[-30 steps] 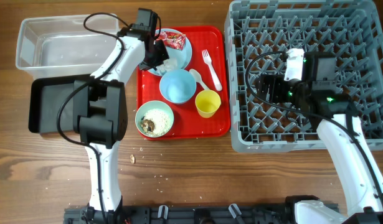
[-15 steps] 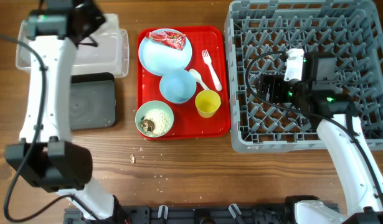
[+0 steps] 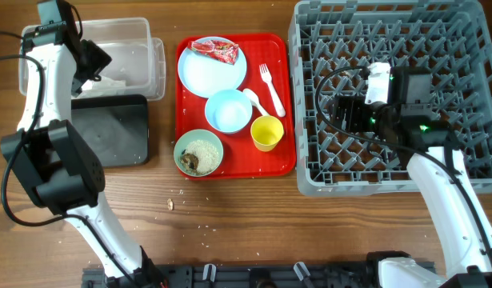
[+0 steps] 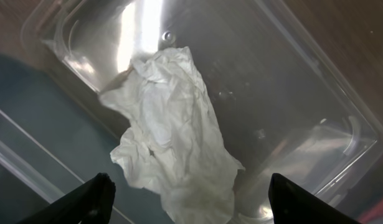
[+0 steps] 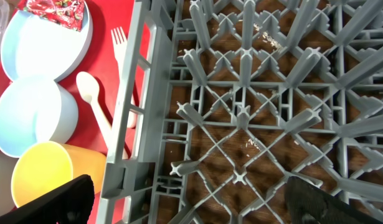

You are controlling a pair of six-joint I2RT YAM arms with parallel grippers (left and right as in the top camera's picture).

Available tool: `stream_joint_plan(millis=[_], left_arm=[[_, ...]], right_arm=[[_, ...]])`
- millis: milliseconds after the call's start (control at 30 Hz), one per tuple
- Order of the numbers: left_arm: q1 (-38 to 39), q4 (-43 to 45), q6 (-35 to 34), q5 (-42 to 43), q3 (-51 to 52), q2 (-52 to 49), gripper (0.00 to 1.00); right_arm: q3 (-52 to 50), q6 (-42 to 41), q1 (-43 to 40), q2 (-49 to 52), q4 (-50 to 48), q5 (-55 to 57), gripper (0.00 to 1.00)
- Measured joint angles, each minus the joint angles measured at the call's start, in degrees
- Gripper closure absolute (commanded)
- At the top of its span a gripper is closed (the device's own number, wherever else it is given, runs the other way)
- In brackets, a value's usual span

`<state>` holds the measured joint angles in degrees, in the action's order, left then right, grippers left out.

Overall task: Sort waste into correct bins and load items into the dishwasher rack
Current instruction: 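Carry the tissue with the left gripper and drop it in the clear bin, then move the left gripper to the red candy wrapper and grasp it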

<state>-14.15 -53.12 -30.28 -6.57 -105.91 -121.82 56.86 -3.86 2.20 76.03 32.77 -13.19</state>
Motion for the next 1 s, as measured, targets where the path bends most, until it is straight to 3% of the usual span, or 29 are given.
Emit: stream_joint_plan(millis=[400, 733, 1000], left_arm=[[1.70, 0.02, 0.04, 5.14, 0.00, 7.93, 0.13], [18.51, 9.25, 3.63, 9.53, -0.04, 8.31, 0.10], [27.98, 23.63, 4.94, 7.85, -0.04, -3.91, 0.00]], right_arm=[[0.00, 0.00, -0.02, 0.00, -0.11, -0.79, 0.00], [0.00, 0.00, 0.00, 0.00, -0.04, -0.96, 0.00], [0.00, 0.00, 0.00, 0.00, 0.00, -0.96, 0.00]])
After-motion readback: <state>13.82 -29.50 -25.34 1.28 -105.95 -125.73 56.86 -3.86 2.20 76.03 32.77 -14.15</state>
